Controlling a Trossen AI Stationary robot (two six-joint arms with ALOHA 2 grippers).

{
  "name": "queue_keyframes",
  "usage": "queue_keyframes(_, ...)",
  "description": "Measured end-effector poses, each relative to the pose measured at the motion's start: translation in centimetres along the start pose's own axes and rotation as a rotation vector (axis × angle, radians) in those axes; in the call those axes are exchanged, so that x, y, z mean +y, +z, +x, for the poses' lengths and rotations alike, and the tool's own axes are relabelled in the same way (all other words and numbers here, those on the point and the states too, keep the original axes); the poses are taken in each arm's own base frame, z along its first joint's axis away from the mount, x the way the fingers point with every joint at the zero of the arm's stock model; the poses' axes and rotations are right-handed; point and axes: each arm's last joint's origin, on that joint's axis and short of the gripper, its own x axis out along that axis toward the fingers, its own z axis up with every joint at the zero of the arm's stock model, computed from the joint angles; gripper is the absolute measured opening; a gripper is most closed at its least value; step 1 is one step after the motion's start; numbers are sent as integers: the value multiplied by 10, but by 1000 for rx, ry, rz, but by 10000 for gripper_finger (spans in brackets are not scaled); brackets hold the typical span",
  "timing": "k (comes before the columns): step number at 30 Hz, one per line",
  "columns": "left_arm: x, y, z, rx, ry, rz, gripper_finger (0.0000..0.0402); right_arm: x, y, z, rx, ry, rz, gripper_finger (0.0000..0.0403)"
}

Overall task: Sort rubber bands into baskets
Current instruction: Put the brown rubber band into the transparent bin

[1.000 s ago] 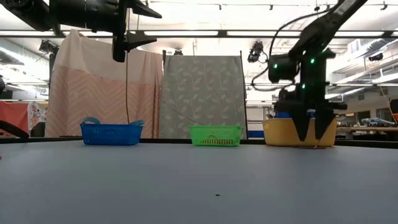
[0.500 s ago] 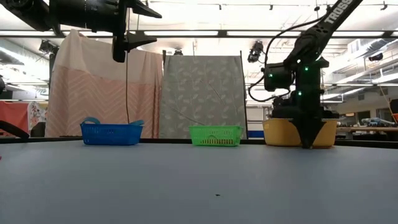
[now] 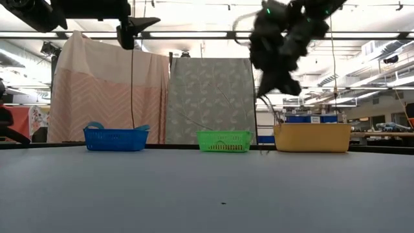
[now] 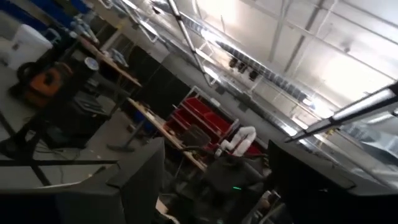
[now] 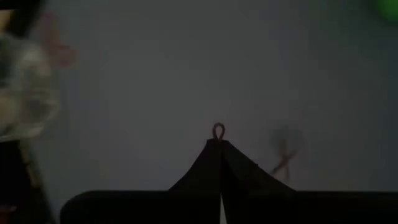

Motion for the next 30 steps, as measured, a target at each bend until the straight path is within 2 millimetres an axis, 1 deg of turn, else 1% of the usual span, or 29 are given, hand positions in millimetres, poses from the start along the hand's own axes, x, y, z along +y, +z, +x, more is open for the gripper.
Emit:
queue_keyframes(4,1,0,0,-14,30,-4,286,46,6,7,-37,142,-122,2)
queue_keyframes(7,2,-1,0,0,40,3,286,80,4,19,-41,219,-167,2)
queue_keyframes(11,1,-3,0,27,13,5,286,126,-7,43,-82,285,-189,1)
queue_keyframes(16,-1,-5,0,91,-79,11,286,181,-28,81,-132,399,-124,1)
queue_keyframes(19,-3,-6,-1,142,-150,10,286,215,-35,98,-183,478,-82,0)
queue_keyframes(21,-5,-7,-1,171,-190,1,286,238,-34,104,-208,535,-76,0)
queue_keyframes(23,-5,-8,-1,195,-221,-17,286,261,-31,106,-232,583,-89,0)
queue_keyframes(25,-6,-8,-2,216,-249,-22,286,282,-25,104,-265,641,-114,0)
queue_keyframes(27,-7,-9,-2,234,-273,-22,286,301,-18,99,-305,697,-142,0)
queue_keyframes(30,-7,-9,-2,243,-285,-23,286,318,-10,100,-319,761,-176,1)
